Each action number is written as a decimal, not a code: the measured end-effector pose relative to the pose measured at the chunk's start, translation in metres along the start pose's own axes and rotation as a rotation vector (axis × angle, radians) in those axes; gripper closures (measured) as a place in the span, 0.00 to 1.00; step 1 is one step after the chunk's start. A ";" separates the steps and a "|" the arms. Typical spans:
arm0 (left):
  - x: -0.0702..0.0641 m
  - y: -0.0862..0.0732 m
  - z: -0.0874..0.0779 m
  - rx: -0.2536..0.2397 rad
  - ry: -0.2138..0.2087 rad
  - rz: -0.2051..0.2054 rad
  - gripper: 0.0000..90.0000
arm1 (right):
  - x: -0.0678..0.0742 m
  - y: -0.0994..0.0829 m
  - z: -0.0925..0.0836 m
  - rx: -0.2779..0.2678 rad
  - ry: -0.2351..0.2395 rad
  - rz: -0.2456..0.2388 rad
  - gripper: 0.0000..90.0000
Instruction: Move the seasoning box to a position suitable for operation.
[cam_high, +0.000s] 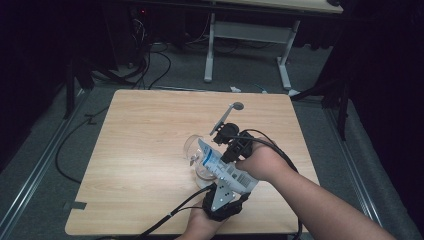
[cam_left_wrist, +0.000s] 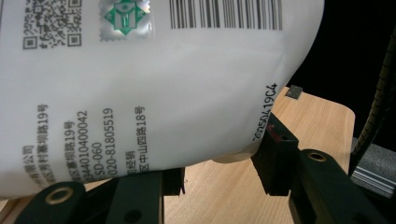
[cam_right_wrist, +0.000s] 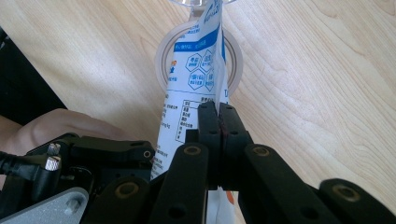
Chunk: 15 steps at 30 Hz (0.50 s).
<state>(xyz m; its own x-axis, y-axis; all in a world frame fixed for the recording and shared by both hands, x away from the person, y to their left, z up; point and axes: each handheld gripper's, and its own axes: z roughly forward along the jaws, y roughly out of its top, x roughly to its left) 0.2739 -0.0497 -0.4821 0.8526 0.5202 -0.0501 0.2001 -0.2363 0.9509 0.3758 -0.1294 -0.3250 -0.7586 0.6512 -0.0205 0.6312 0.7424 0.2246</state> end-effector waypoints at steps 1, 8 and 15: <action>0.000 0.000 0.000 0.000 0.000 0.000 0.66 | 0.000 0.000 0.000 0.001 0.000 0.000 1.00; 0.001 0.002 0.001 -0.001 -0.001 0.003 0.66 | -0.001 0.000 -0.001 0.000 -0.006 0.000 1.00; 0.000 0.002 0.001 -0.003 -0.005 0.001 0.66 | -0.001 0.000 -0.001 0.002 -0.007 0.005 1.00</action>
<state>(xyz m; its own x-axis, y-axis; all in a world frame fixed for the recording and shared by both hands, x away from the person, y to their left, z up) 0.2751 -0.0509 -0.4803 0.8553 0.5157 -0.0512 0.1982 -0.2342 0.9518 0.3760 -0.1299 -0.3238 -0.7546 0.6557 -0.0260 0.6350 0.7396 0.2229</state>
